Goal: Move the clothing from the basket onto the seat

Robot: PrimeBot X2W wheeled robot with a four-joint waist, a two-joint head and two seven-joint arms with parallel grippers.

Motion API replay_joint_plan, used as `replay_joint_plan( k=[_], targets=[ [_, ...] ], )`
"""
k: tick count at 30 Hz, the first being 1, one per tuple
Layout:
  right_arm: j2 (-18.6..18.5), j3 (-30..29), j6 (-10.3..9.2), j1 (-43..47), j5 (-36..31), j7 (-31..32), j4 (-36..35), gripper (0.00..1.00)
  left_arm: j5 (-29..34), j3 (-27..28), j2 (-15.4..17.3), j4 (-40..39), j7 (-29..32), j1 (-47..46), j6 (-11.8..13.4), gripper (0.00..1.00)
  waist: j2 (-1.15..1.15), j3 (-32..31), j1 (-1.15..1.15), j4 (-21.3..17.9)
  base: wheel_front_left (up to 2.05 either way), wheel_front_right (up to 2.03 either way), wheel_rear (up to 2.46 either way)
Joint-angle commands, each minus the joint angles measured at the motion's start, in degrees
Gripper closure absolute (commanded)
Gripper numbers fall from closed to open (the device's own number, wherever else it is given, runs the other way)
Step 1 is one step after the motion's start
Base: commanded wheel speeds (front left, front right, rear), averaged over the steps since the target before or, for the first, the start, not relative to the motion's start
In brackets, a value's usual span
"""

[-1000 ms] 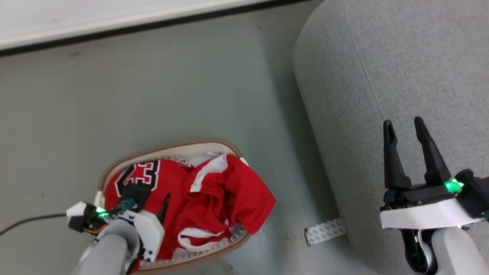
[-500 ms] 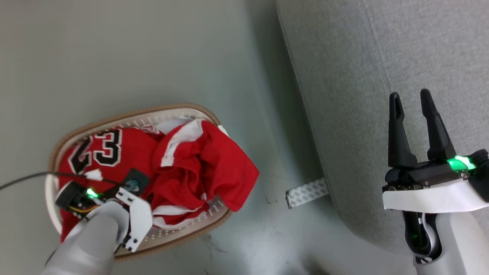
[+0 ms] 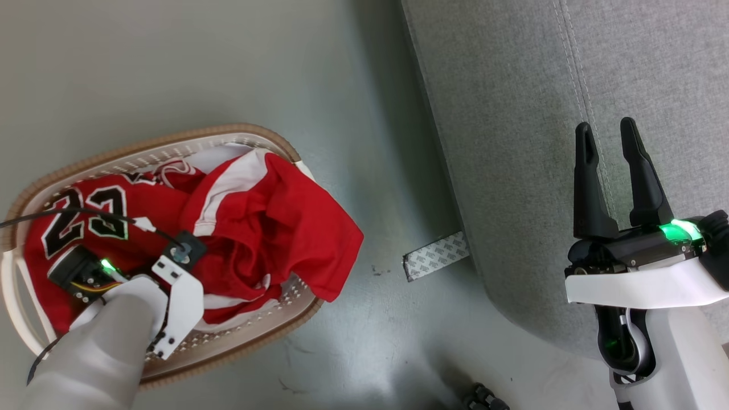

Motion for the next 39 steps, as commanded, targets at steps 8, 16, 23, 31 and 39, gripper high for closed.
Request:
replay_joint_plan(
  k=[8,16,23,31,39],
  targets=[
    [0.08,-0.11,-0.12,-0.92,0.41,-0.18,0.60,0.00,-2.26,-0.15,-0.04,0.27,-2.07,0.83,0.13,1.00,0.00,-1.22,-0.01,0.18,0.00,0.00,0.00],
    [0.04,-0.88,-0.12,0.61,-2.26,-0.18,1.61,0.00,-5.48,1.17,-3.55,0.27,-5.36,3.63,0.26,1.00,0.00,-7.87,-0.01,2.87,0.00,0.00,0.00],
    [0.02,-1.34,-0.12,3.02,-5.66,-0.18,3.10,0.00,-10.11,3.57,-8.98,0.29,-9.87,7.85,0.20,1.00,0.00,-17.49,-0.01,7.85,0.00,0.00,0.00],
    [-0.52,-1.70,-0.12,6.35,-8.89,-0.18,5.15,0.00,-13.36,3.08,-12.70,0.09,-15.85,12.03,0.08,1.00,0.00,-27.88,-0.01,14.15,0.00,0.00,0.00],
    [-2.06,-1.28,-0.12,10.08,-8.58,-0.18,6.66,0.00,-18.21,0.89,-13.80,-4.61,-17.68,16.47,0.11,1.00,0.00,-35.79,-0.01,18.88,0.00,0.00,0.00]
  ],
)
